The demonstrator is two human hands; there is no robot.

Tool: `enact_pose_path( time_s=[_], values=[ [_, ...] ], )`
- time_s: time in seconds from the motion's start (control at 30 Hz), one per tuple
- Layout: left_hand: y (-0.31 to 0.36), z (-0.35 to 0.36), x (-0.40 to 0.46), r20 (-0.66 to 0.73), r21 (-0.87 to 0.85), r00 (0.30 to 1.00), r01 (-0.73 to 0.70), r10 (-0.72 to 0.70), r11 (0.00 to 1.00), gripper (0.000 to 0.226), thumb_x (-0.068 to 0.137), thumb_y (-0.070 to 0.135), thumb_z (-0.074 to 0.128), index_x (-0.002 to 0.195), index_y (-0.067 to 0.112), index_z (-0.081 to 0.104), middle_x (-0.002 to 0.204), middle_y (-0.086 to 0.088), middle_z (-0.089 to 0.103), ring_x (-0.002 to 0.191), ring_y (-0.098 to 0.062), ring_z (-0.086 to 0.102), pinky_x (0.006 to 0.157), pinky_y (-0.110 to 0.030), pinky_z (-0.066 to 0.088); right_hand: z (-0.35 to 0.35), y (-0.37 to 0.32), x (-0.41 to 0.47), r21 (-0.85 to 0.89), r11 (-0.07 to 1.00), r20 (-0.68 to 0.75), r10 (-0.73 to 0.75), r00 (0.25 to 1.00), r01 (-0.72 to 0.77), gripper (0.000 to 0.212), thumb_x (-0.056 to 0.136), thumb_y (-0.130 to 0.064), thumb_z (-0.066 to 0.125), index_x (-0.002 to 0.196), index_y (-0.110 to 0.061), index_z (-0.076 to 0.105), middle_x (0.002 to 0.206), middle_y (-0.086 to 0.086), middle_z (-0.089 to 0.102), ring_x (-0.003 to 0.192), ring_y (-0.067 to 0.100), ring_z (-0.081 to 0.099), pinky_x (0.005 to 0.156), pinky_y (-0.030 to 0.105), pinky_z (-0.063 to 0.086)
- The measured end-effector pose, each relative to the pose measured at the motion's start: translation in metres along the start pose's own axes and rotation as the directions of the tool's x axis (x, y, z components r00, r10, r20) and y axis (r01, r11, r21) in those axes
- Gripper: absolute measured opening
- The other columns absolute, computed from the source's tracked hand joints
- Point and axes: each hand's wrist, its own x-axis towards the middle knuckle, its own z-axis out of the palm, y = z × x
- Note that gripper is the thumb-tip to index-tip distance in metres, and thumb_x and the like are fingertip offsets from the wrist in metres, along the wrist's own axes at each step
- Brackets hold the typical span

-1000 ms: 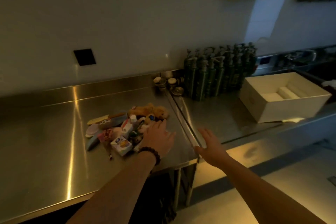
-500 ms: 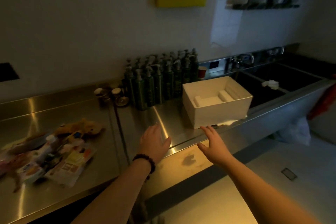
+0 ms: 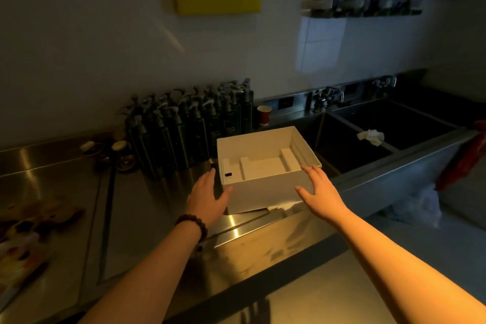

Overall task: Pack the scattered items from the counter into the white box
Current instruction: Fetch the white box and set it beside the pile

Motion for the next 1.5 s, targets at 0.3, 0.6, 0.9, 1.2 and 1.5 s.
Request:
enact_pose_path(
  time_s=[0.3, 0.6, 0.9, 1.2, 1.5],
  values=[
    [0.005, 0.037, 0.093, 0.061, -0.19, 0.997, 0.058, -0.047, 0.98, 0.074, 0.086, 0.043, 0.057, 0.145, 0.024, 0.017, 0.147, 0.001, 0.029, 0.131, -0.018, 0.035, 0.106, -0.04, 0.033, -0.004, 0.035, 0.102, -0.026, 0.998, 0.1, 0.054, 0.993, -0.052, 0.071, 0.092, -0.044, 0.05, 0.149, -0.031, 0.011, 0.159, 0.005, 0.001, 0.14, 0.029, 0.026, 0.111, 0.041, 0.027],
    [-0.016, 0.055, 0.144, 0.057, -0.25, 0.991, 0.135, -0.124, 0.959, 0.07, 0.083, 0.02, 0.067, 0.141, 0.023, 0.028, 0.137, 0.002, 0.039, 0.115, -0.008, 0.041, 0.096, -0.029, 0.036, 0.003, 0.049, 0.173, 0.078, 0.971, 0.252, 0.202, 0.946, -0.228, 0.09, 0.085, -0.032, 0.061, 0.149, -0.03, -0.003, 0.143, 0.01, 0.043, 0.126, 0.029, 0.046, 0.104, 0.045, 0.036],
    [-0.004, 0.063, 0.133, 0.027, -0.321, 0.974, 0.221, -0.225, 0.921, 0.08, 0.084, 0.022, 0.066, 0.146, 0.024, 0.016, 0.147, -0.001, 0.031, 0.132, -0.019, 0.034, 0.108, -0.043, 0.033, -0.001, 0.062, 0.189, 0.135, 0.976, 0.314, 0.119, 0.942, -0.168, 0.091, 0.079, -0.043, 0.064, 0.143, -0.049, -0.001, 0.137, 0.0, 0.049, 0.12, 0.023, 0.051, 0.099, 0.045, 0.039],
    [0.007, 0.026, 0.065, -0.231, -0.308, 0.94, 0.173, -0.25, 0.936, 0.074, 0.082, 0.02, 0.067, 0.138, 0.037, 0.021, 0.123, 0.026, 0.034, 0.116, 0.001, 0.033, 0.096, -0.02, 0.03, 0.01, 0.025, 0.184, 0.281, 0.957, 0.411, -0.183, 0.893, 0.067, 0.079, 0.086, -0.03, 0.057, 0.135, -0.061, 0.004, 0.118, -0.011, 0.05, 0.099, 0.008, 0.052, 0.09, 0.039, 0.042],
    [-0.029, -0.072, -0.083, -0.535, -0.333, 0.704, 0.332, -0.467, 0.882, 0.082, 0.084, 0.021, 0.066, 0.143, 0.037, 0.012, 0.123, 0.023, 0.029, 0.114, 0.001, 0.028, 0.1, -0.029, 0.028, 0.086, -0.127, 0.119, 0.437, 0.842, 0.462, -0.512, 0.725, 0.316, 0.067, 0.088, -0.036, 0.053, 0.138, -0.055, 0.013, 0.105, -0.019, 0.047, 0.099, 0.012, 0.053, 0.081, 0.028, 0.039]
  ],
)
